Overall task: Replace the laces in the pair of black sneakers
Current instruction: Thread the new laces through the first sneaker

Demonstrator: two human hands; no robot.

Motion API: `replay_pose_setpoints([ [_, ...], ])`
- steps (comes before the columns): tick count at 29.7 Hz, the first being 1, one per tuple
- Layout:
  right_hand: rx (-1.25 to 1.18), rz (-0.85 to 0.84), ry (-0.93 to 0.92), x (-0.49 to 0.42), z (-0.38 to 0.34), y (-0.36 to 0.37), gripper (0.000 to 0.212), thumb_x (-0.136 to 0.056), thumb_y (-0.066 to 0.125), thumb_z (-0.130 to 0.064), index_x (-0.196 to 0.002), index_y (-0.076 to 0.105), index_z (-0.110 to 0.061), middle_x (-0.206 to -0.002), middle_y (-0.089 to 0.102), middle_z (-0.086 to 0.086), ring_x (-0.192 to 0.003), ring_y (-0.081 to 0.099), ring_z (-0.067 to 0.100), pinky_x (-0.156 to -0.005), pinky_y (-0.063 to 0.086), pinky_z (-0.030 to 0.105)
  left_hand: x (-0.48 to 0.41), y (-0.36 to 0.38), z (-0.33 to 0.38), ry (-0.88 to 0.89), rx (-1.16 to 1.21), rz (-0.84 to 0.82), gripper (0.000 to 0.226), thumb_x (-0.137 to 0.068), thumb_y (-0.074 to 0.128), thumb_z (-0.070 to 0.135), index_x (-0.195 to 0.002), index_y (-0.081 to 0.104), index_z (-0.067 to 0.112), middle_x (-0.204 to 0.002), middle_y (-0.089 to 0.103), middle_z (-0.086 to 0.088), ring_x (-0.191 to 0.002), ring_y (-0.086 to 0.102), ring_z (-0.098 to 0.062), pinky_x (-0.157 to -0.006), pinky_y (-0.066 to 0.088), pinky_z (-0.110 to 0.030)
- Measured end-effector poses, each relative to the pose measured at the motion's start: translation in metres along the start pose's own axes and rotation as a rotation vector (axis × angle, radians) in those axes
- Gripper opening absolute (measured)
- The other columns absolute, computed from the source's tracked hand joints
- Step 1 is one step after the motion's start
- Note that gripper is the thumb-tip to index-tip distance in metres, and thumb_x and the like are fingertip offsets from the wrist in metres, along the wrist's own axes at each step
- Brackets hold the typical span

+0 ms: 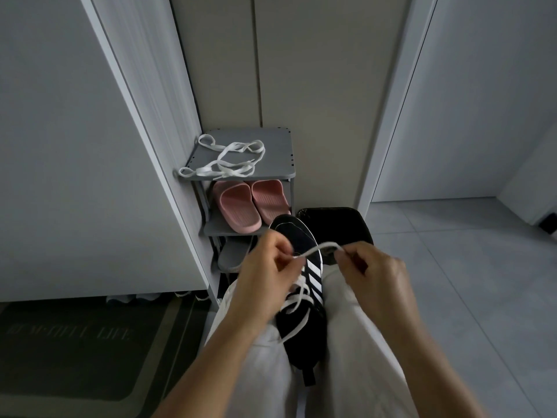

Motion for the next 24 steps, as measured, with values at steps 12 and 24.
replay_pose_setpoints([
  [12,-0.52,-0.122,0.353,-0.031,0.019,-0.014,0.011,-0.089,0.06,-0.015,-0.081,0.067,-0.013,-0.051,0.061,-0.006,-0.042,0.05,0.001,-0.042,0.036,0.011,0.01,0.018,-0.016,-0.252,0.536,-0.229,0.005,-0.084,0.061,0.005,-0.083,0.066,0.005,-0.062,0.066,-0.001,-0.048,0.048,-0.009,-0.045,0.038,-0.017],
  [24,-1.013,-0.171,0.44,-0.021,0.0,-0.007,0.02,-0.073,0.059,-0.026,-0.073,0.07,-0.009,-0.051,0.057,0.002,-0.037,0.039,0.006,-0.035,0.031,0.014,-0.008,0.056,0.018,-0.104,0.547,-0.487,0.027,-0.089,0.054,0.031,-0.103,0.06,0.01,-0.089,0.067,-0.004,-0.082,0.065,-0.019,-0.083,0.05,-0.032],
])
Point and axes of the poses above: each hand's wrist, its own x-axis away from the middle knuckle, its own y-axis out of the palm, z = x × y, the point moved 5 cm from there along -x, towards the middle knuckle
